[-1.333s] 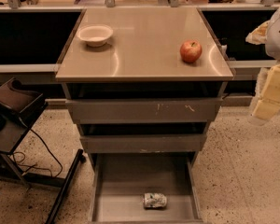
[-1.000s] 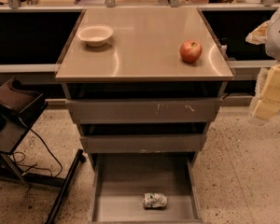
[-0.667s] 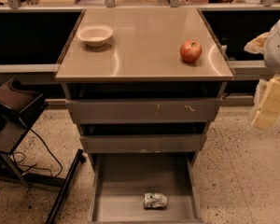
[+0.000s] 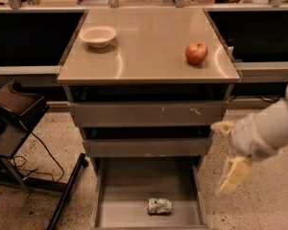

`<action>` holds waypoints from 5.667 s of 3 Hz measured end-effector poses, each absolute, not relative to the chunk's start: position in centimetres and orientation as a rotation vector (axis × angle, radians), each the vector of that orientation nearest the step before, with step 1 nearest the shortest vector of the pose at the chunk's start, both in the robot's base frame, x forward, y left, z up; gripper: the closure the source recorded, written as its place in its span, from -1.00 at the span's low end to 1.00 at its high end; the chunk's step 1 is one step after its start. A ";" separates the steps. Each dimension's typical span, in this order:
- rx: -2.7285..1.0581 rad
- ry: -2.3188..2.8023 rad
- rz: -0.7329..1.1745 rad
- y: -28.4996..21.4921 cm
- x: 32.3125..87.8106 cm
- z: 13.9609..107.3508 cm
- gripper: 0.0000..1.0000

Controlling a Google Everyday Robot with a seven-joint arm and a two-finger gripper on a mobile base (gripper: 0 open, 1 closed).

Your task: Pick 7up can from bottom drawer and place on counter

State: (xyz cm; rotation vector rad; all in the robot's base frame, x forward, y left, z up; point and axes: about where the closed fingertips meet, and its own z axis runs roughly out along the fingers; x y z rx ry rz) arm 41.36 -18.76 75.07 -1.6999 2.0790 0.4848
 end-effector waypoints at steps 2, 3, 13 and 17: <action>-1.424 2.078 0.871 -16.3 38.3 55.6 -1.00; -1.369 2.152 0.999 -14.5 37.8 47.2 -1.00; -0.875 2.139 0.346 -13.9 57.7 35.0 -1.00; -1.062 2.354 0.411 -13.0 56.9 21.9 -1.00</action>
Offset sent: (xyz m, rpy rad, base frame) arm -0.0379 0.0428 -0.3328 0.4376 0.3465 -0.1651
